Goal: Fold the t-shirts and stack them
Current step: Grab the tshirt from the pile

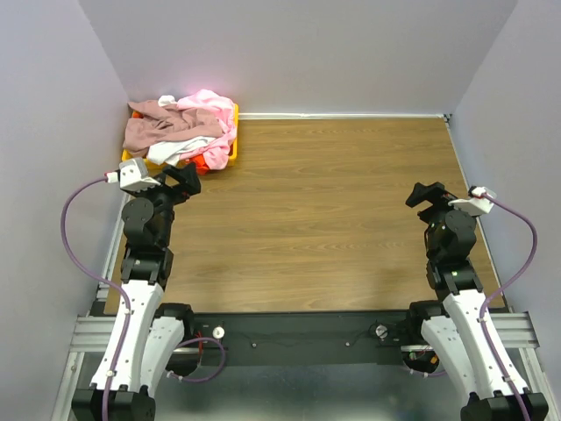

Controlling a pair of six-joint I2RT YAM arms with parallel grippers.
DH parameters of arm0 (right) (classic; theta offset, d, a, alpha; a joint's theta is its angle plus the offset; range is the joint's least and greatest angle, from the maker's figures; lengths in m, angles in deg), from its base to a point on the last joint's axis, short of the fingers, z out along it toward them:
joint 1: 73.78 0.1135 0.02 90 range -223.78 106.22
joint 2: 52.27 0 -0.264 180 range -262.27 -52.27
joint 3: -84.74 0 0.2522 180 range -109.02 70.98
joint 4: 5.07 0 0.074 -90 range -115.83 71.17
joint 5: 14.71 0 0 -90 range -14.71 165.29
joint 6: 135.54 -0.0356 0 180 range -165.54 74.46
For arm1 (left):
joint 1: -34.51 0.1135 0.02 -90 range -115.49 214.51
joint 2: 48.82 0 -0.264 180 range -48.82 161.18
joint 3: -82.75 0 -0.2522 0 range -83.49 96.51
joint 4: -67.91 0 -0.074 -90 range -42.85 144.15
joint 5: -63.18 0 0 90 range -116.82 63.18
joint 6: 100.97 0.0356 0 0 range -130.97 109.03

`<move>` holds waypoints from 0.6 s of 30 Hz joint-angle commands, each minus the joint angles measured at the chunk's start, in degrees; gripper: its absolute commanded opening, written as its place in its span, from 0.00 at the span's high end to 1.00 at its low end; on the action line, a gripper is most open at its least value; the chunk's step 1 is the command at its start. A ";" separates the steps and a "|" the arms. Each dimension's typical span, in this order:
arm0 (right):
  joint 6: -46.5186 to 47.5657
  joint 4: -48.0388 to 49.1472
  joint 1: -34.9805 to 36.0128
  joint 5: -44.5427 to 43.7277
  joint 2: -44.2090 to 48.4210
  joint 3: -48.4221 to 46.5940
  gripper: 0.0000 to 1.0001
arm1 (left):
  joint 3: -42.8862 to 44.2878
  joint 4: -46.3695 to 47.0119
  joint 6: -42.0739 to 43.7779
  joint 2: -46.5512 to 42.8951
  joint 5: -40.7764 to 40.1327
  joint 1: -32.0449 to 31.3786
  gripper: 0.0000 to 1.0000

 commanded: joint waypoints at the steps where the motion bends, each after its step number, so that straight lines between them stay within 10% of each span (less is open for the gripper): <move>1: 0.82 -0.50 -0.25 -1.41 0.43 0.05 0.00 | 1.52 -0.69 1.20 -2.87 -4.00 -0.20 0.02; 18: 0.21 -0.50 -0.16 2.11 0.08 -0.65 0.00 | 25.21 -11.14 13.75 13.27 0.03 -0.20 0.08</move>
